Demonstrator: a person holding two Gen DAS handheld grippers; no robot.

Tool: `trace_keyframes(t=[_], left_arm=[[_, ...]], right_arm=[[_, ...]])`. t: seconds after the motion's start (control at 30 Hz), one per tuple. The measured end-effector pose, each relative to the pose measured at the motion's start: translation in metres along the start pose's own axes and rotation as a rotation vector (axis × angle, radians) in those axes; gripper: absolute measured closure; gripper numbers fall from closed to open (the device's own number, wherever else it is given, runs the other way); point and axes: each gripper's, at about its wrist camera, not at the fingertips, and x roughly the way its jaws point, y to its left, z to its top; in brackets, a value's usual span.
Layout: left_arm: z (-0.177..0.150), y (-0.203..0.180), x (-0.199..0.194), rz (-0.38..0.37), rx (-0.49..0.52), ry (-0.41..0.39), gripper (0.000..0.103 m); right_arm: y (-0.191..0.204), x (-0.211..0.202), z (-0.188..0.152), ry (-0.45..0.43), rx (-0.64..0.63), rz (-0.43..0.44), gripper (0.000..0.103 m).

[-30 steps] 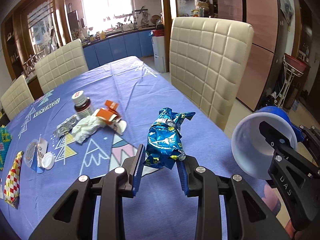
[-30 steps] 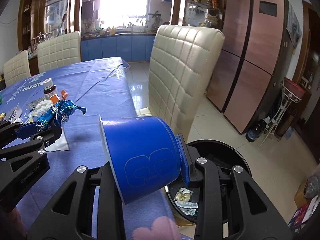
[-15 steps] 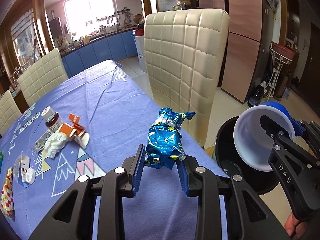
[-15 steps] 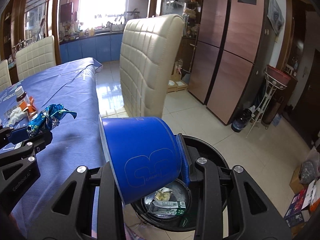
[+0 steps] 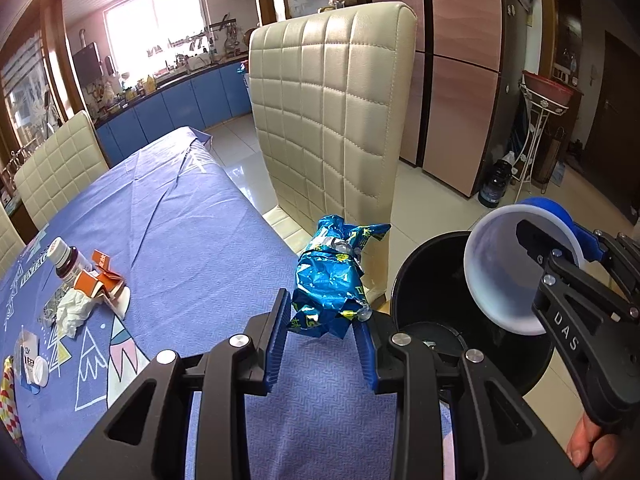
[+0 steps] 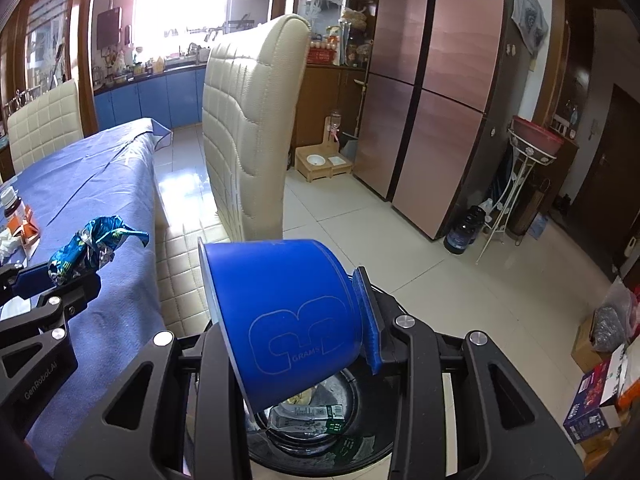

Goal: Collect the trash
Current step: 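Carry the foil wrapper and blue cup over the black bin, then open right tool to drop the cup while left tool releases the wrapper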

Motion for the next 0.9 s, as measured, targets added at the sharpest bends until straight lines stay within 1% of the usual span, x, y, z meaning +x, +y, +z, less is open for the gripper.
trace_keyframes(t=[0.17,0.27,0.33,0.37,0.4,0.53,0.6,0.67,0.9], left_arm=[[0.001,-0.002,0.005,0.001,0.005,0.007,0.073],[0.004,-0.001,0.007,0.002,0.001,0.01,0.073],[0.005,-0.001,0.007,-0.001,-0.003,0.009,0.073],[0.006,-0.001,0.007,0.0,-0.003,0.006,0.073],[0.005,-0.001,0.006,-0.001,-0.003,0.004,0.073],[0.003,-0.002,0.007,0.001,0.002,0.006,0.073],[0.004,-0.002,0.008,0.0,0.001,0.009,0.073],[0.004,-0.002,0.008,0.003,0.001,0.007,0.073],[0.005,-0.007,0.008,-0.005,0.01,0.007,0.073]], right_arm=[[-0.007,0.009,0.005,0.003,0.016,-0.001,0.067],[-0.01,0.015,0.008,0.027,0.027,0.005,0.067],[-0.013,0.02,0.01,0.049,0.042,0.005,0.044],[-0.015,0.019,0.01,0.031,0.052,-0.01,0.024],[-0.015,0.016,0.011,0.008,0.055,-0.027,0.015],[-0.014,0.014,0.011,-0.013,0.037,-0.057,0.013],[-0.015,0.013,0.011,-0.025,0.038,-0.072,0.006],[-0.016,0.01,0.01,-0.034,0.045,-0.088,0.006],[-0.028,0.008,0.006,-0.028,0.073,-0.099,0.005]])
